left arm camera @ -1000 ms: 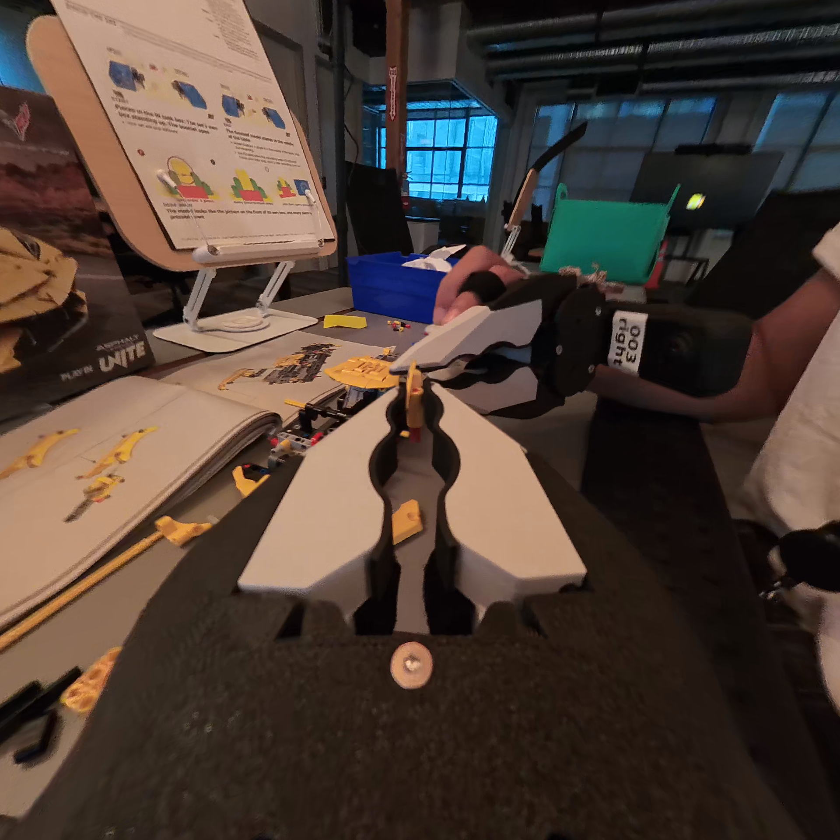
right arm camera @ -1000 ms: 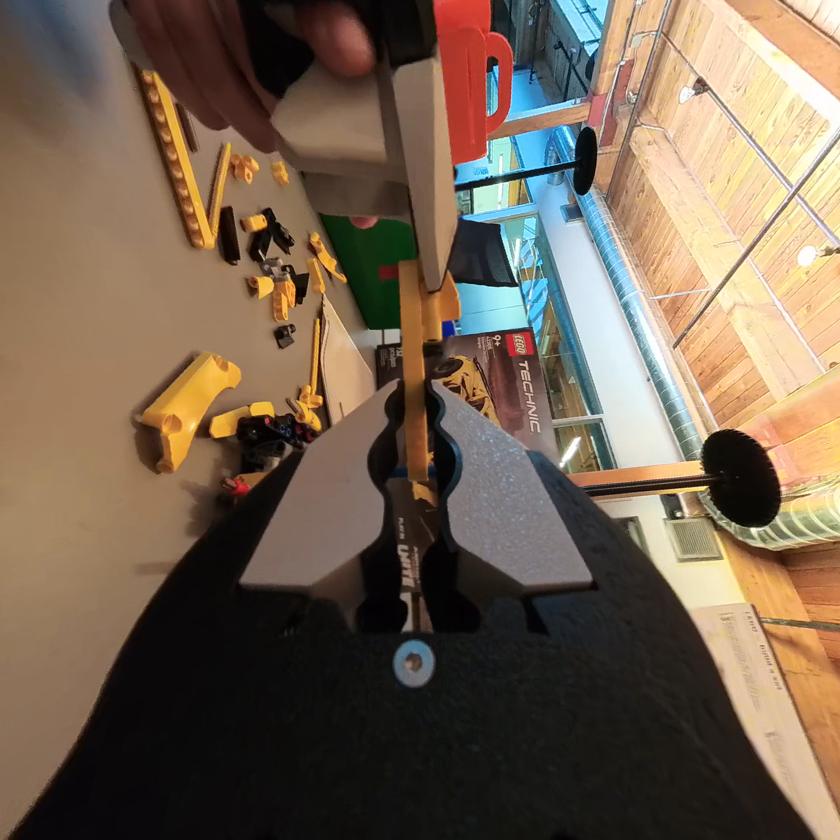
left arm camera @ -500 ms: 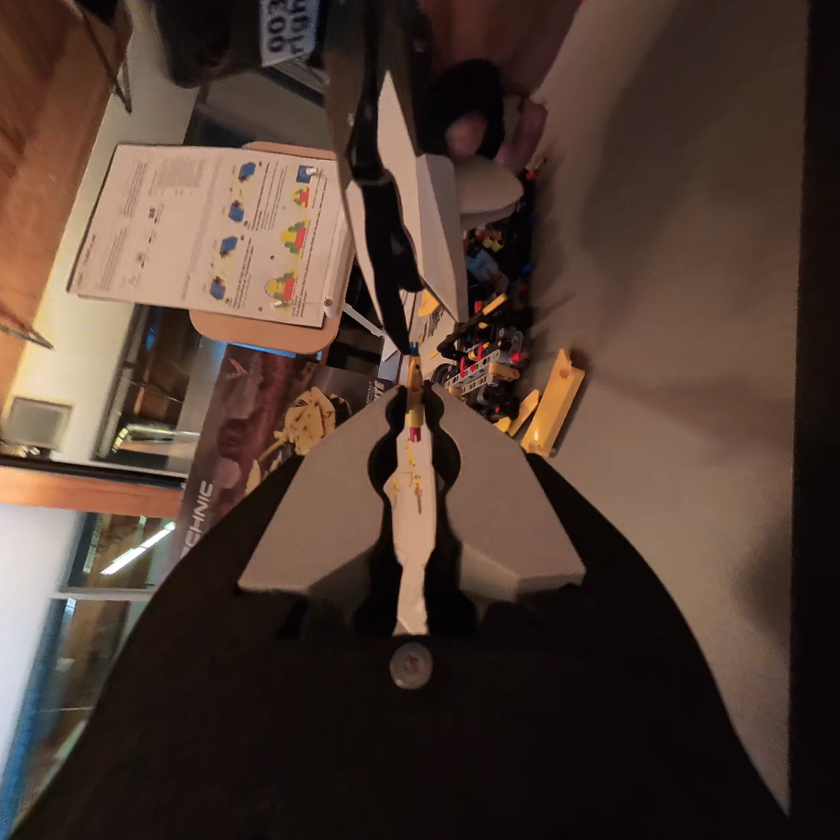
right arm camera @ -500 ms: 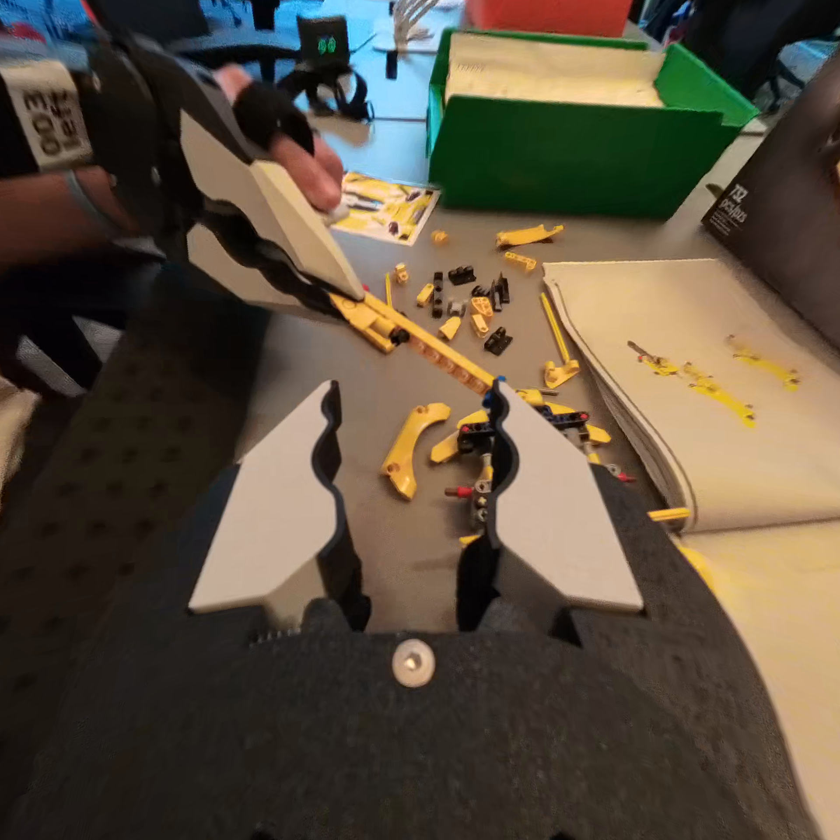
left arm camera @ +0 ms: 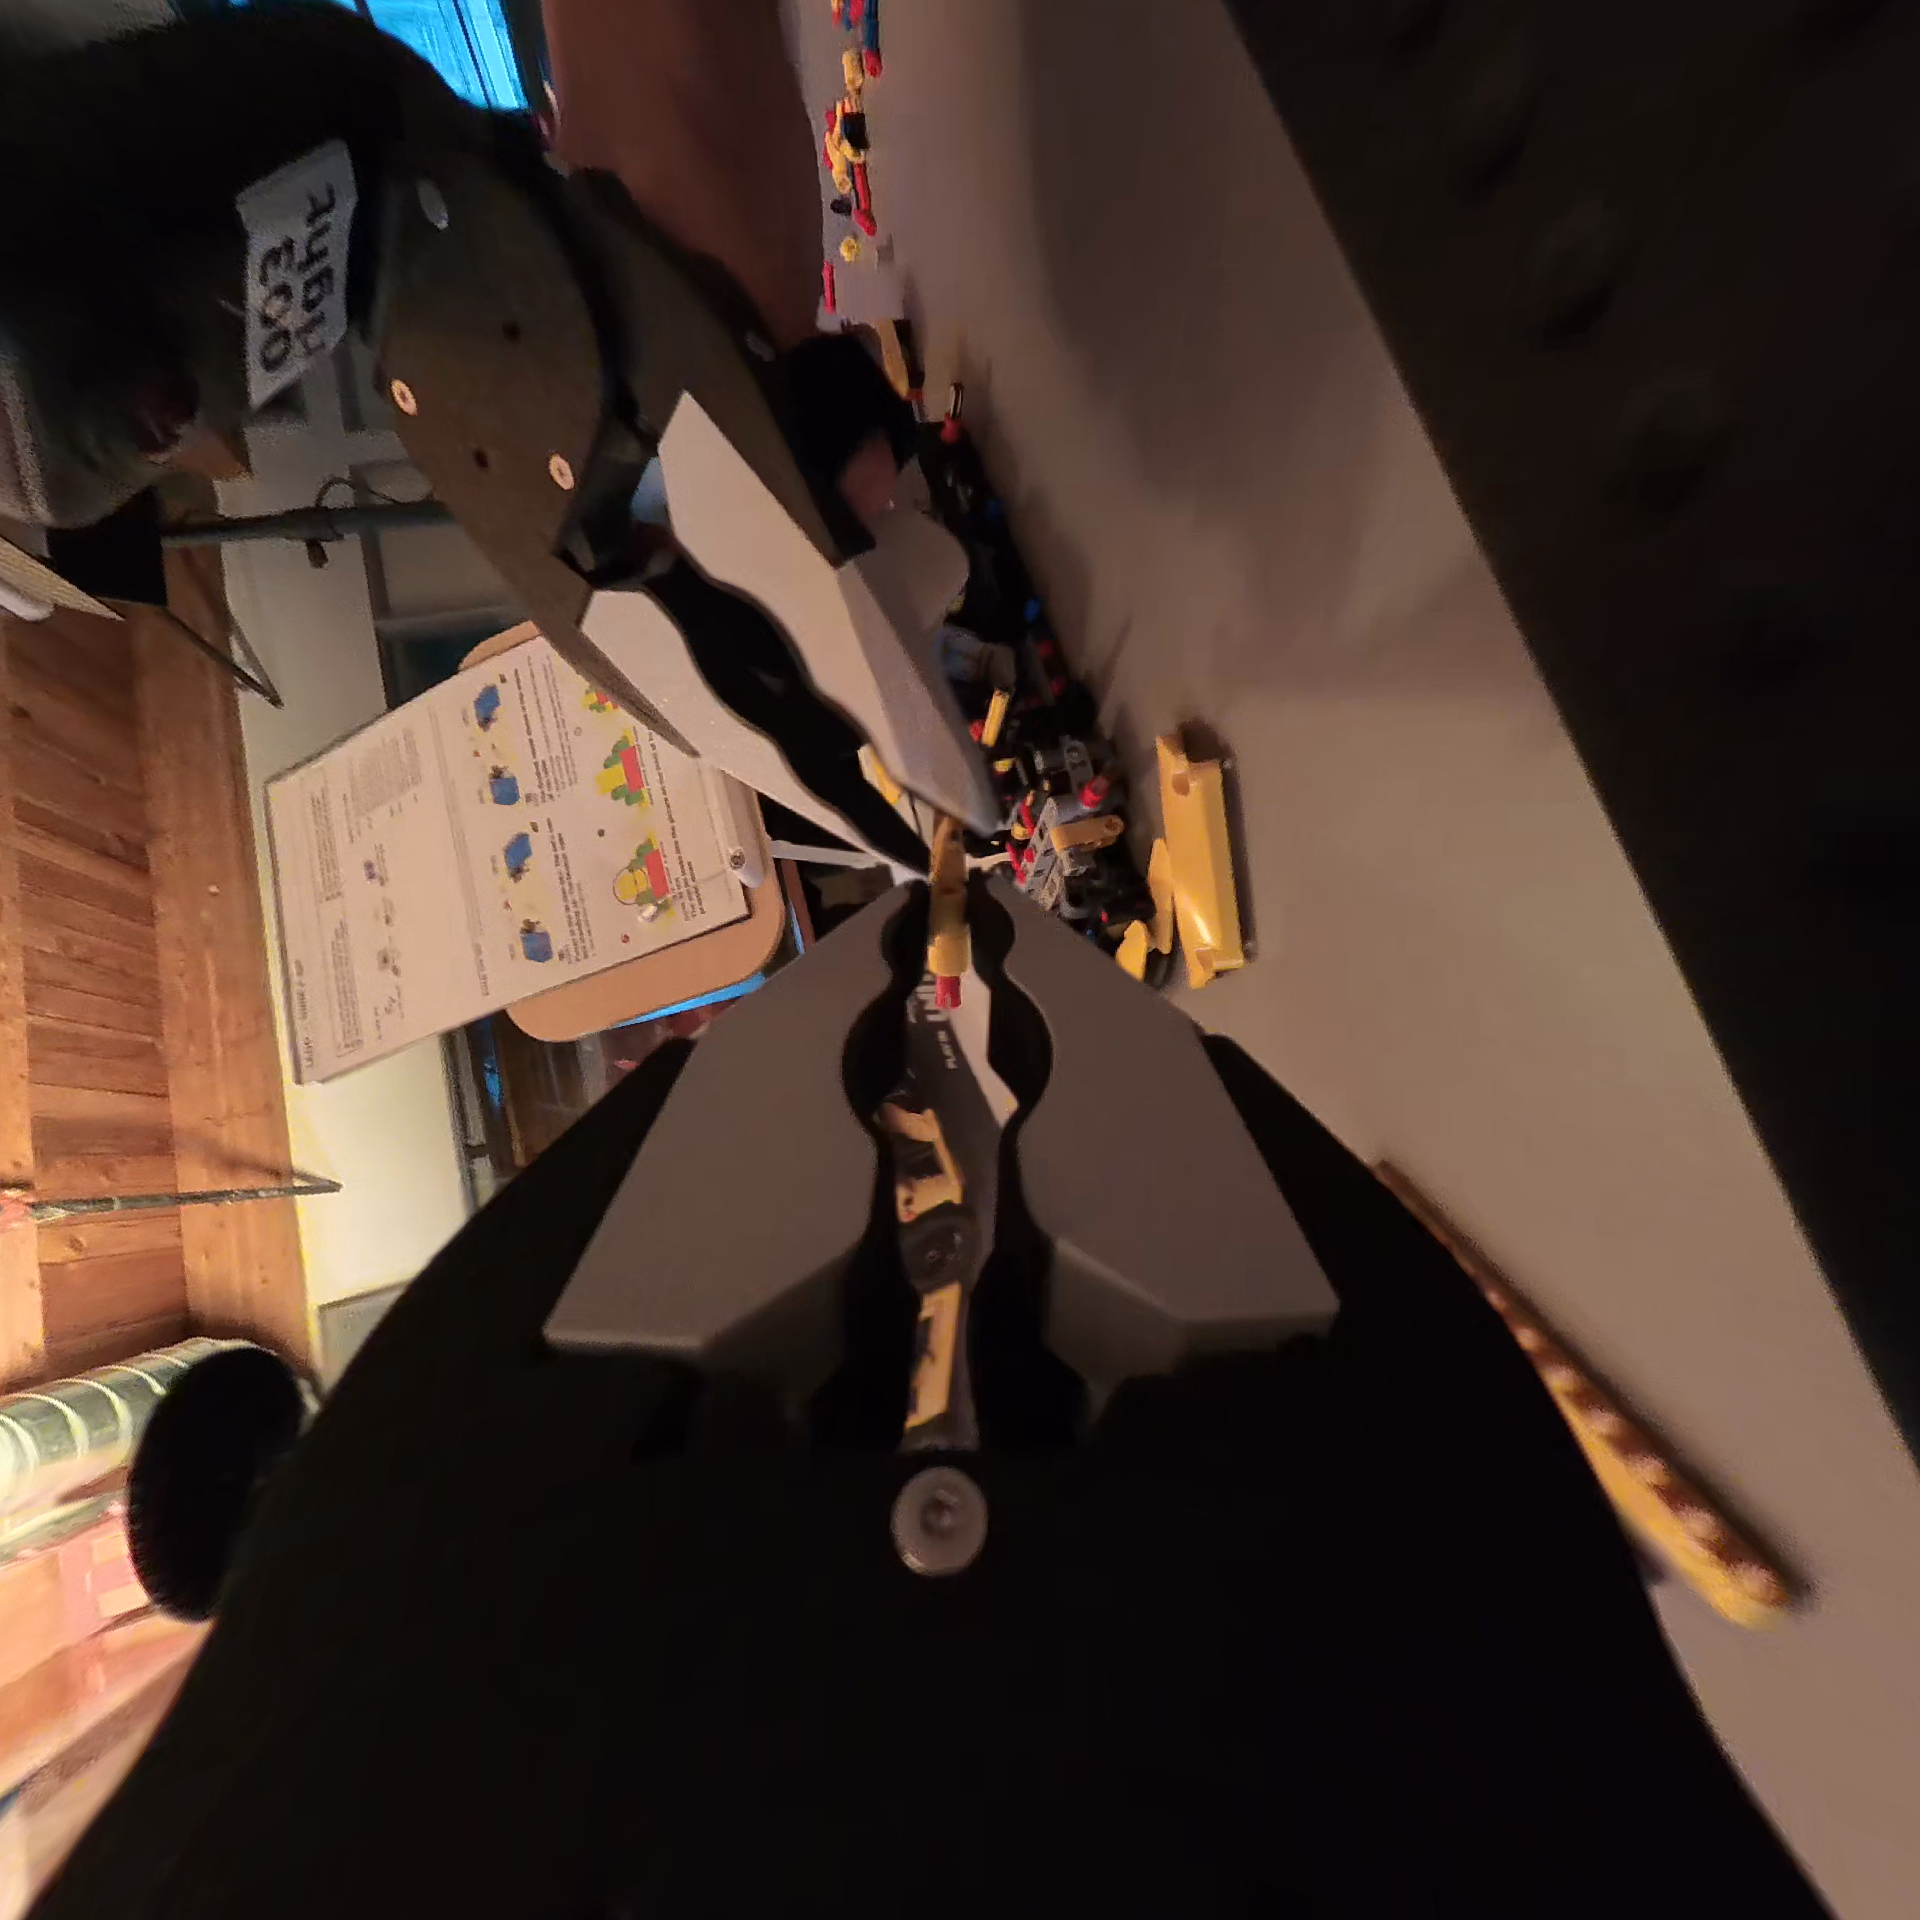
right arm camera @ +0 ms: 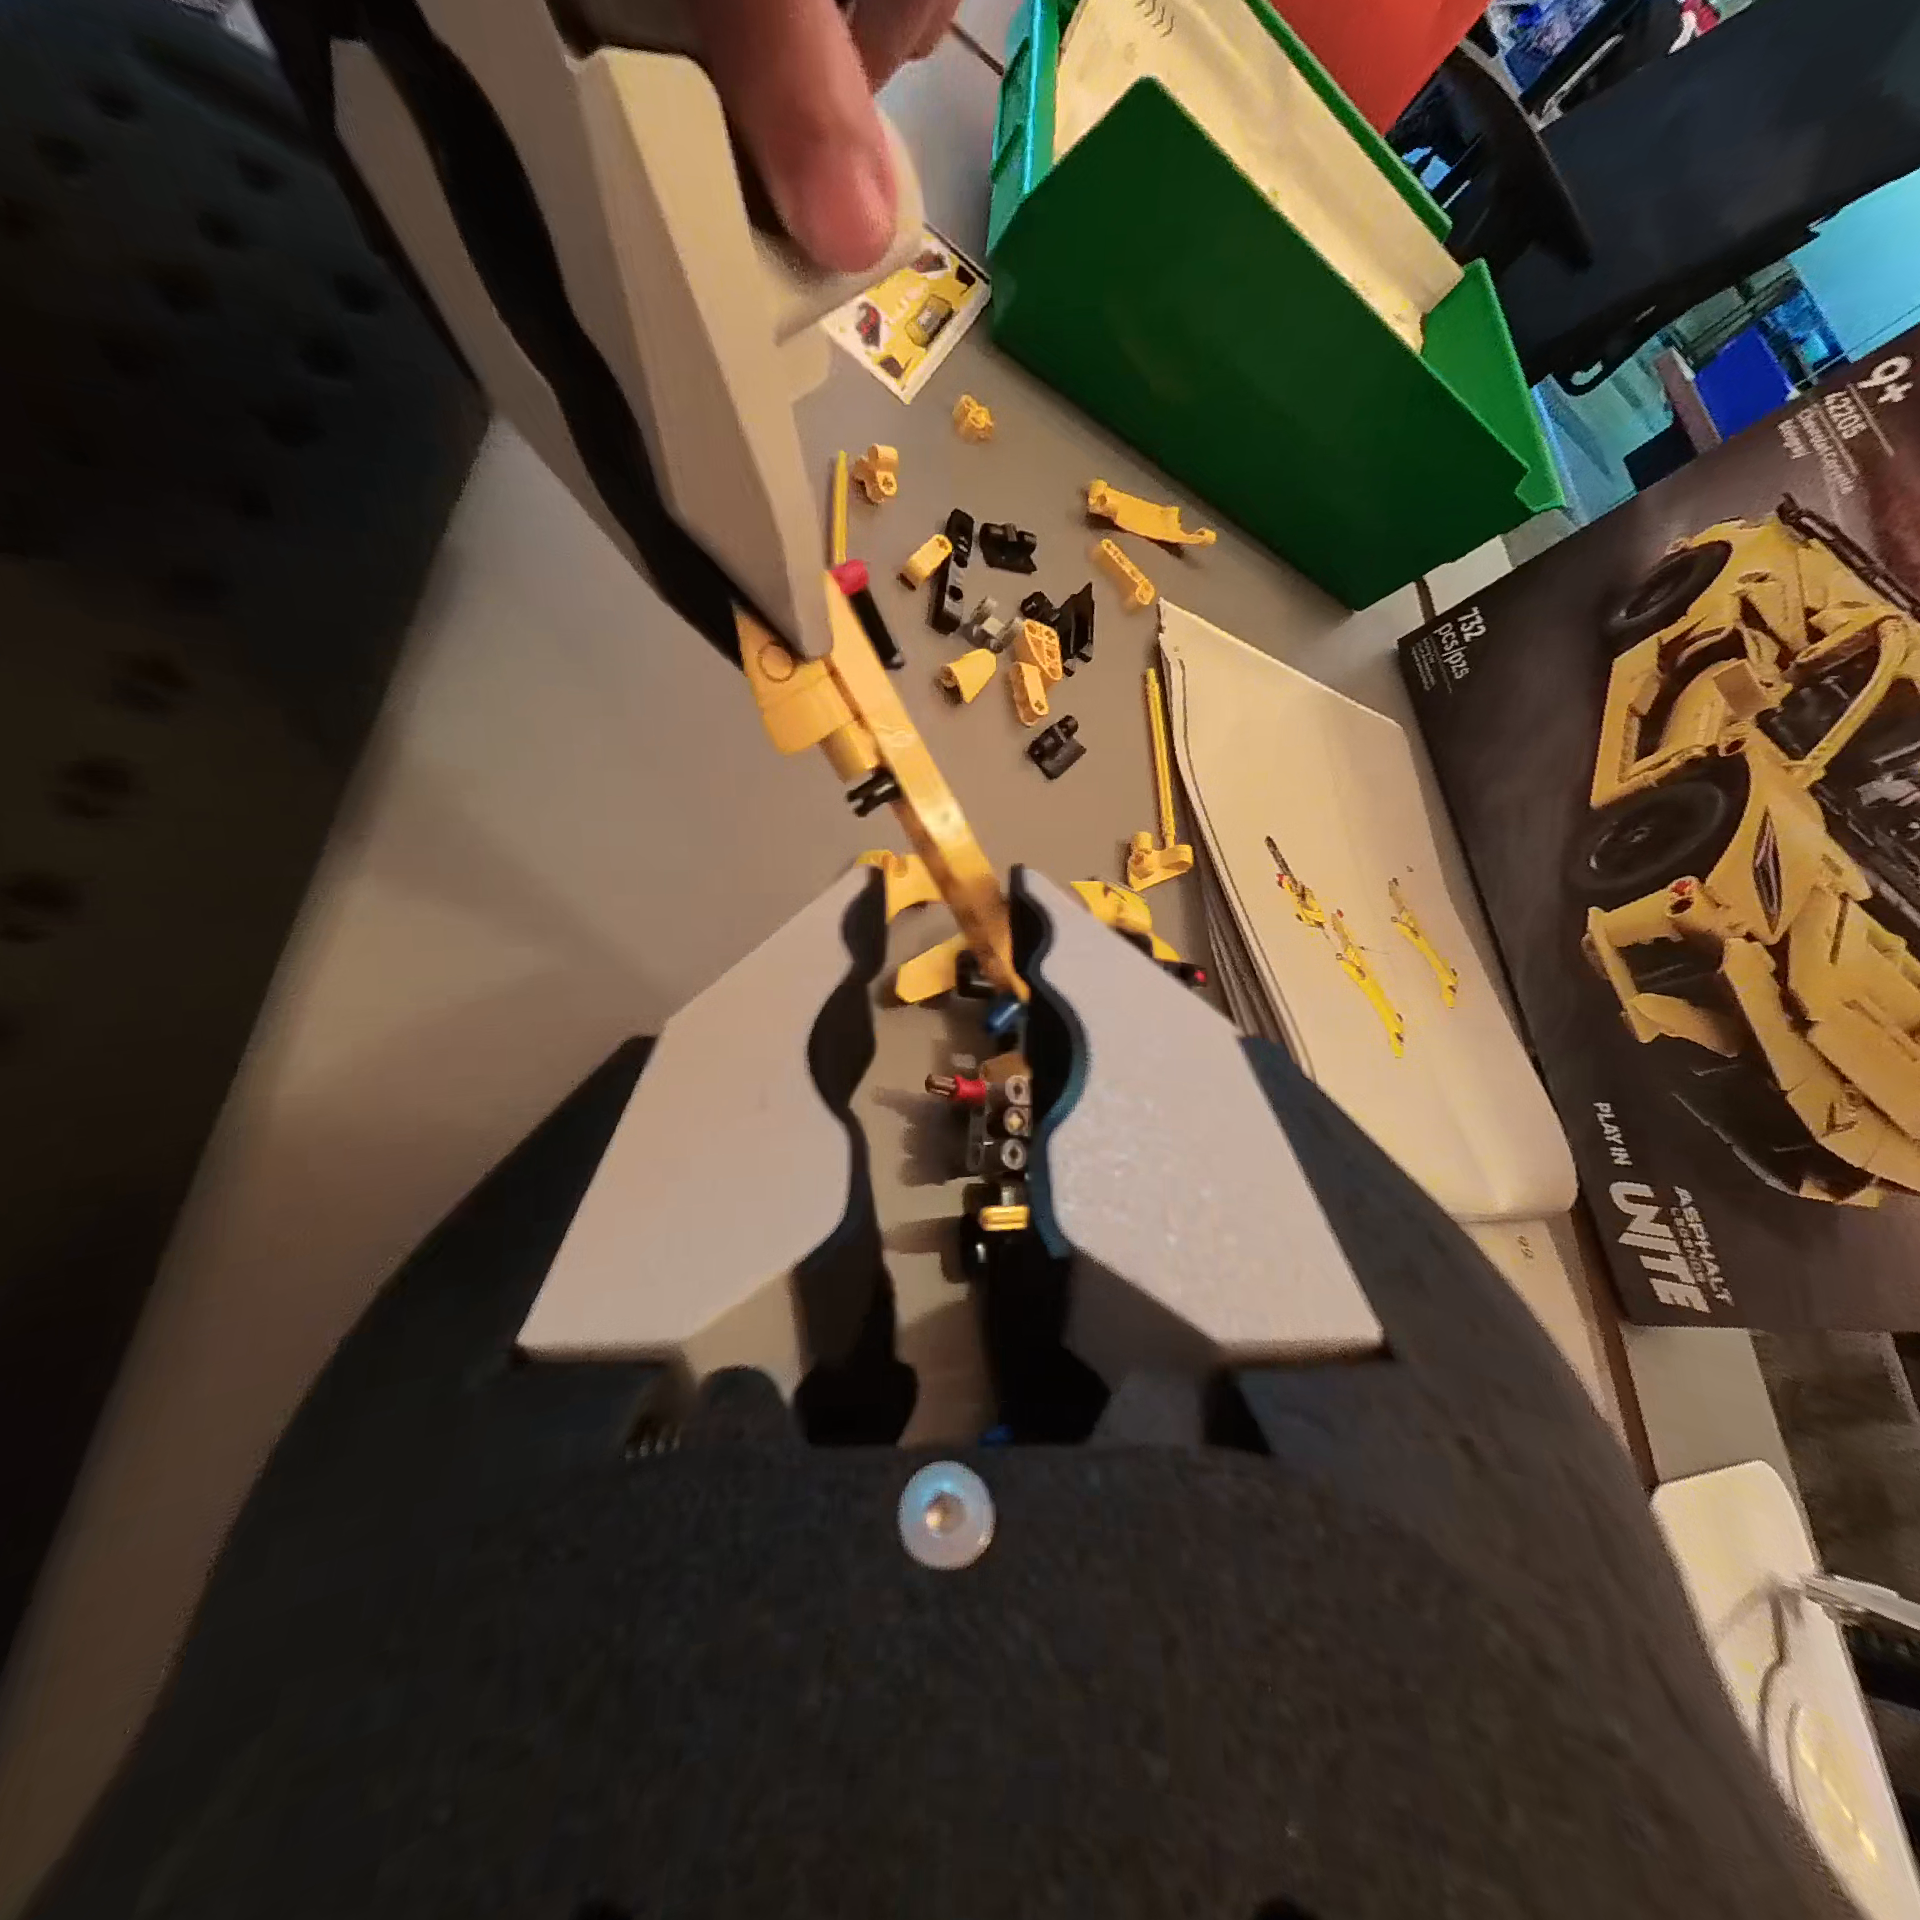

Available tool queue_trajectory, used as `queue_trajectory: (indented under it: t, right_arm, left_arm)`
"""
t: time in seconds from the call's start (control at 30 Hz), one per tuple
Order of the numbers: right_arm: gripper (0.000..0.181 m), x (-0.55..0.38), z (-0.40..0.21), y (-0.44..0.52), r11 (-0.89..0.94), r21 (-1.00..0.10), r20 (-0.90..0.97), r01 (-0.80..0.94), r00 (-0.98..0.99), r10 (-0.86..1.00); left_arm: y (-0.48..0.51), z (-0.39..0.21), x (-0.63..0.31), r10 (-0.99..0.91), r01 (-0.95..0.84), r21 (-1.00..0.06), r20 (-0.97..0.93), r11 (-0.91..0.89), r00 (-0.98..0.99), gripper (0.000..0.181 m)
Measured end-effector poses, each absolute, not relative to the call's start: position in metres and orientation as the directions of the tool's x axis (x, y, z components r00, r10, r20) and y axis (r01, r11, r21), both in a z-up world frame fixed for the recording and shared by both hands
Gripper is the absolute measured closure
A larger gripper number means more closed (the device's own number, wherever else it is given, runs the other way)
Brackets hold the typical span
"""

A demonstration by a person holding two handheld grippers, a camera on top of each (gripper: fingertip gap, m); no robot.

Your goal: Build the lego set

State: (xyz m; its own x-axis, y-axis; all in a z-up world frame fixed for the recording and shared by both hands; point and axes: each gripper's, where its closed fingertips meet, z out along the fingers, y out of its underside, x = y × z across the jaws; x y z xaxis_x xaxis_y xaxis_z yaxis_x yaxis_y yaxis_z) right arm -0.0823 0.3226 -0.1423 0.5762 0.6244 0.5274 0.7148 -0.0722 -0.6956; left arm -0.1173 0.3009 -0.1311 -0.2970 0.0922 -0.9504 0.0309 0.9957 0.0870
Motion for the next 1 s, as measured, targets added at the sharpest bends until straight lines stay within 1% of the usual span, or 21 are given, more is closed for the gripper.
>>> queue_trajectory:
  t: [0.03,0.13,0.2,0.27,0.4,0.5,0.57,0.6,0.63,0.7,0.77,0.9,1.0]
  right_arm:
    - [0.168,-0.081,-0.143,0.323,-0.072,-0.684,0.541,0.726,0.571,0.618]
    - [0.169,-0.081,-0.151,0.322,-0.094,-0.641,0.551,0.761,0.542,0.634]
    - [0.169,-0.079,-0.151,0.324,-0.108,-0.615,0.566,0.781,0.533,0.629]
    - [0.17,-0.076,-0.149,0.326,-0.108,-0.603,0.583,0.79,0.529,0.616]
    - [0.171,-0.07,-0.146,0.328,-0.11,-0.591,0.607,0.799,0.531,0.591]
    - [0.172,-0.066,-0.143,0.331,-0.112,-0.585,0.628,0.803,0.537,0.564]
    - [0.172,-0.064,-0.14,0.332,-0.117,-0.593,0.63,0.796,0.55,0.548]
    - [0.172,-0.063,-0.139,0.332,-0.123,-0.598,0.624,0.792,0.557,0.548]
    - [0.172,-0.062,-0.139,0.333,-0.132,-0.605,0.618,0.785,0.568,0.544]
    - [0.173,-0.058,-0.138,0.334,-0.151,-0.617,0.605,0.772,0.588,0.537]
    - [0.173,-0.055,-0.138,0.335,-0.167,-0.632,0.587,0.757,0.608,0.534]
    - [0.173,-0.054,-0.132,0.335,-0.172,-0.66,0.564,0.731,0.634,0.53]
    - [0.173,-0.053,-0.13,0.335,-0.17,-0.658,0.576,0.734,0.635,0.514]
  left_arm:
    - [0.3,-0.133,-0.117,0.067,0.014,0.066,-0.951,0.998,-0.303,0.174]
    - [0.3,-0.14,-0.117,0.0,-0.044,0.014,-0.949,0.999,-0.314,0.174]
    - [0.305,-0.14,-0.116,-0.078,-0.112,-0.047,-0.953,0.993,-0.294,0.174]
    - [0.312,-0.14,-0.115,-0.202,-0.18,-0.157,-0.944,0.971,-0.263,0.174]
    - [0.325,-0.149,-0.113,-0.487,-0.325,-0.41,-0.848,0.852,-0.208,0.158]
    - [0.332,-0.142,-0.11,-0.702,-0.374,-0.629,-0.706,0.682,-0.093,0.154]
    - [0.33,-0.133,-0.108,-0.871,-0.334,-0.816,-0.49,0.471,-0.032,0.151]
    - [0.328,-0.128,-0.108,-0.935,-0.298,-0.891,-0.355,0.343,-0.016,0.151]
    - [0.328,-0.124,-0.107,-0.976,-0.259,-0.942,-0.22,0.213,-0.003,0.151]
    - [0.336,-0.117,-0.109,-0.999,-0.197,-0.98,-0.029,0.025,0.019,0.151]
    - [0.347,-0.108,-0.112,-0.996,-0.133,-0.988,0.073,-0.078,0.045,0.151]
    - [0.369,-0.092,-0.123,-0.973,0.028,-0.975,0.221,-0.219,0.062,0.152]
    - [0.378,-0.089,-0.127,-0.955,0.071,-0.956,0.289,-0.285,0.06,0.151]
